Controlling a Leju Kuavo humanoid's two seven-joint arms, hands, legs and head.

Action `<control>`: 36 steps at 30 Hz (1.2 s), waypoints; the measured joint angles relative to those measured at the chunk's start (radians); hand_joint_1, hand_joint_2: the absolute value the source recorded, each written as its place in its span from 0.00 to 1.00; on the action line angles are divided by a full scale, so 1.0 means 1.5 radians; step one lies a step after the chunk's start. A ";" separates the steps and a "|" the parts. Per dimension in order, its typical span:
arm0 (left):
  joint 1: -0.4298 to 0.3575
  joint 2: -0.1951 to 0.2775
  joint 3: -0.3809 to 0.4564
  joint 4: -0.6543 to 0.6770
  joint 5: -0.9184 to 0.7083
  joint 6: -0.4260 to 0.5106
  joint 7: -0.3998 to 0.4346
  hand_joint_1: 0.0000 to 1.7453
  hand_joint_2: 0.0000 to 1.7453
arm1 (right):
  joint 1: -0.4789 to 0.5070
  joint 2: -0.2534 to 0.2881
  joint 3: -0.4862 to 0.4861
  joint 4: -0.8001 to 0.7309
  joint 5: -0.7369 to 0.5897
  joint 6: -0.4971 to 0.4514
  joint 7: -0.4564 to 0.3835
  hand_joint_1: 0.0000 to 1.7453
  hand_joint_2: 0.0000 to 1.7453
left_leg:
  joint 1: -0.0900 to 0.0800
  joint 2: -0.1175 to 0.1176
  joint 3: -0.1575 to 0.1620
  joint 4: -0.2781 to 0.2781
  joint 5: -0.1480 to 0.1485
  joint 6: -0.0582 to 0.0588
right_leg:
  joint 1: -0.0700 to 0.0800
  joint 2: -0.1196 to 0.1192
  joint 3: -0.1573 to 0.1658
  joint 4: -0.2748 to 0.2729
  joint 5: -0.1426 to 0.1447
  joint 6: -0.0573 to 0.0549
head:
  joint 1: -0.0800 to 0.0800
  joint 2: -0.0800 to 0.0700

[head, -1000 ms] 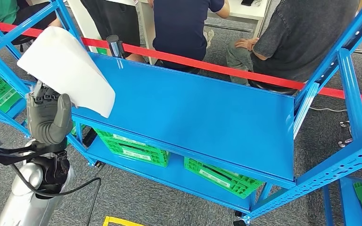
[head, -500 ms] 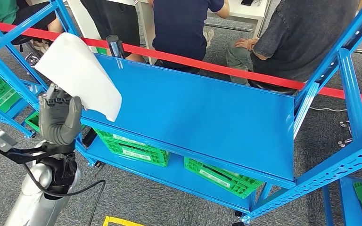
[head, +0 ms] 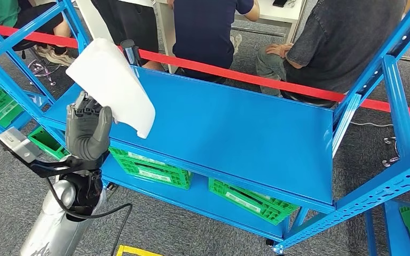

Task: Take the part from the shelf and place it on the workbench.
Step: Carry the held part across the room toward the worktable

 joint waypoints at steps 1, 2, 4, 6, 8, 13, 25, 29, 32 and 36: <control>-0.001 0.000 -0.001 0.002 0.002 0.001 -0.001 1.00 1.00 | 0.000 -0.001 0.000 0.000 0.002 0.002 0.001 0.00 0.00 | 0.000 0.000 -0.001 0.001 -0.001 0.001 | 0.000 0.000 0.000 0.000 0.000 0.000 | 0.000 0.000; -0.001 0.000 -0.001 0.003 0.004 0.002 -0.002 1.00 1.00 | 0.000 -0.001 0.000 0.000 0.003 0.003 0.000 0.00 0.00 | 0.000 0.000 -0.001 0.003 -0.001 0.003 | 0.000 0.000 0.000 0.000 0.000 0.002 | 0.000 0.000; 0.000 -0.001 -0.001 0.005 0.008 0.006 -0.005 1.00 1.00 | 0.001 -0.004 0.000 0.000 0.004 0.003 -0.002 0.00 0.00 | -0.001 0.000 -0.002 0.003 -0.001 0.007 | -0.001 0.000 0.001 -0.002 0.002 0.006 | 0.000 0.000; 0.001 -0.002 -0.001 0.005 0.009 0.009 -0.008 1.00 1.00 | 0.002 -0.009 0.001 0.000 0.006 0.002 -0.004 0.00 0.00 | 0.001 0.001 0.004 -0.009 0.008 0.016 | 0.000 -0.001 0.000 0.001 -0.001 0.010 | 0.000 0.000; 0.003 -0.003 -0.001 0.005 0.009 0.011 -0.010 1.00 1.00 | 0.002 -0.015 0.003 0.000 0.008 0.002 -0.005 0.00 0.00 | 0.004 0.003 0.011 -0.024 0.018 0.023 | 0.000 -0.003 -0.019 0.041 -0.024 0.007 | 0.001 0.000; 0.015 -0.005 -0.001 0.008 0.009 0.015 -0.015 1.00 1.00 | 0.003 -0.028 0.010 0.000 0.017 0.004 0.001 0.00 0.00 | 0.007 0.003 0.009 -0.024 0.019 0.021 | -0.014 -0.004 -0.076 0.180 -0.077 0.022 | 0.002 0.000; 0.033 -0.003 0.010 -0.006 0.008 0.037 -0.025 1.00 1.00 | -0.004 -0.040 0.032 -0.002 0.034 0.008 0.006 0.00 0.00 | 0.015 0.000 -0.059 0.136 -0.074 -0.015 | -0.020 -0.004 0.010 0.021 -0.024 0.013 | 0.000 0.000; 0.042 -0.002 0.012 -0.007 0.008 0.042 -0.026 1.00 1.00 | -0.005 -0.042 0.036 -0.002 0.038 0.008 0.006 0.00 0.00 | 0.012 0.000 -0.071 0.178 -0.077 -0.004 | -0.008 -0.004 0.004 0.021 -0.020 0.006 | 0.000 0.000; 0.042 -0.001 0.013 -0.013 0.008 0.043 -0.026 1.00 1.00 | -0.006 -0.041 0.038 -0.004 0.039 0.008 0.007 0.00 0.00 | 0.000 0.003 0.000 0.048 -0.029 0.020 | -0.004 -0.004 0.004 0.020 -0.017 0.006 | 0.001 0.000; 0.042 0.000 0.014 -0.018 0.007 0.044 -0.027 1.00 1.00 | -0.007 -0.042 0.042 -0.005 0.040 0.008 0.007 0.00 0.00 | -0.008 0.006 0.011 0.014 -0.016 0.030 | -0.005 -0.008 0.001 0.017 -0.010 0.019 | 0.000 0.000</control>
